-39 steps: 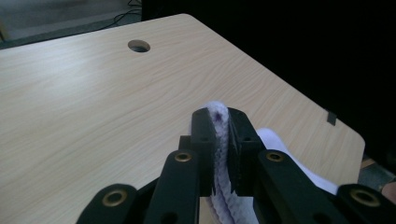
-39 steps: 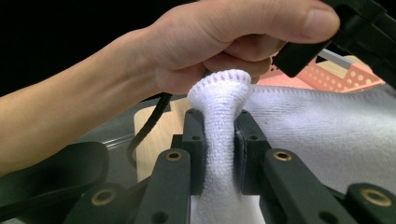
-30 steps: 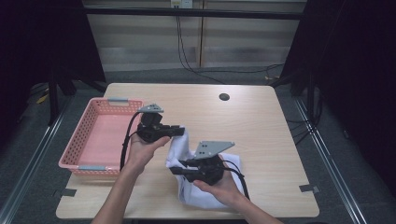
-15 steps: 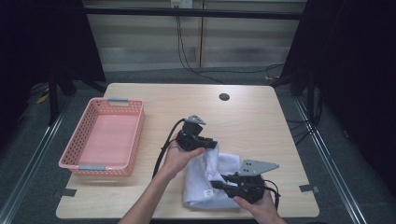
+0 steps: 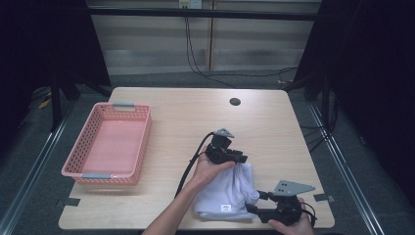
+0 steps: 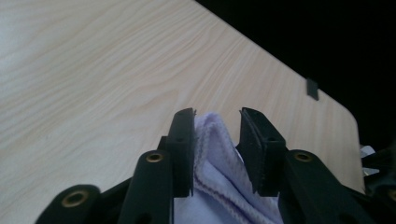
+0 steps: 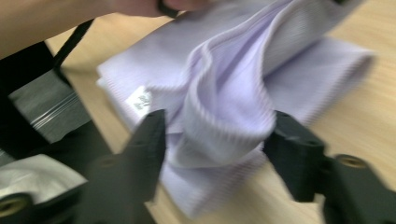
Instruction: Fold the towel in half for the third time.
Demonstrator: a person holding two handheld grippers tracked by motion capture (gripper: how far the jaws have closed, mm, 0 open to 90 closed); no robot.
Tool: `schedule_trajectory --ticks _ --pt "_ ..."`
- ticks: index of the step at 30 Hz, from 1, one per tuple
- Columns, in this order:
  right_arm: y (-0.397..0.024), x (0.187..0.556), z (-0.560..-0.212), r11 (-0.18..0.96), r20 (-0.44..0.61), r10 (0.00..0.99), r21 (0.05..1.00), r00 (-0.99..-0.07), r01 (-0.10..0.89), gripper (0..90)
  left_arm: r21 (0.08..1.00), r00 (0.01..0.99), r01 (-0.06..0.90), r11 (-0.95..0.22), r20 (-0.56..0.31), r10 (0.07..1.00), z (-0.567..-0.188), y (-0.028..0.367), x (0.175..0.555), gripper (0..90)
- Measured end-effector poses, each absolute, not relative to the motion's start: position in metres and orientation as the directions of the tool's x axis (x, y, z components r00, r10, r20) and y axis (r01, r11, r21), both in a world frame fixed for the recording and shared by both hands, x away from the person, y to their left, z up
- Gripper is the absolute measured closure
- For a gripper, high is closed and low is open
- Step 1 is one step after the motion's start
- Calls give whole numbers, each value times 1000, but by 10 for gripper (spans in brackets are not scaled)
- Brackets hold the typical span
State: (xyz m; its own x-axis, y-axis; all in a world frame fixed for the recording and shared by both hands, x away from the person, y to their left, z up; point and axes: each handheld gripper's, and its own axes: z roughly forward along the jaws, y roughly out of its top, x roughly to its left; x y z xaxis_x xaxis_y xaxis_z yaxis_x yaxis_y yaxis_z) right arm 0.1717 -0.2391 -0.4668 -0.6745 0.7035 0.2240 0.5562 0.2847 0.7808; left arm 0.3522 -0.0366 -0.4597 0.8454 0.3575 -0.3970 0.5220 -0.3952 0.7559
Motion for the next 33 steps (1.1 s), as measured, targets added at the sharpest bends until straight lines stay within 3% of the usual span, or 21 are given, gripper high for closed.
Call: schedule_trajectory --ticks 6,11,14,16,19,26,33 --pt "-249 192 -449 244 195 734 818 -650 521 338 779 856 490 -392 -342 388 -436 -21 340 533" --pt "-241 236 -441 199 186 757 848 -627 492 353 767 866 473 -434 -314 390 -439 11 317 596" --pt "-228 264 -441 237 160 766 831 -623 504 346 780 881 449 -435 -306 360 -444 30 296 632" --pt "-218 280 -443 273 145 766 808 -626 522 331 757 869 484 -438 -359 340 -447 42 285 641" --pt "-208 294 -452 326 99 783 775 -614 541 325 748 879 465 -473 -326 348 -449 57 267 641" --pt "-223 289 -473 384 32 815 718 -579 580 329 692 879 469 -549 -307 365 -481 74 245 578" --pt "-249 282 -488 364 66 826 695 -559 620 326 685 882 465 -561 -301 364 -483 71 244 563"
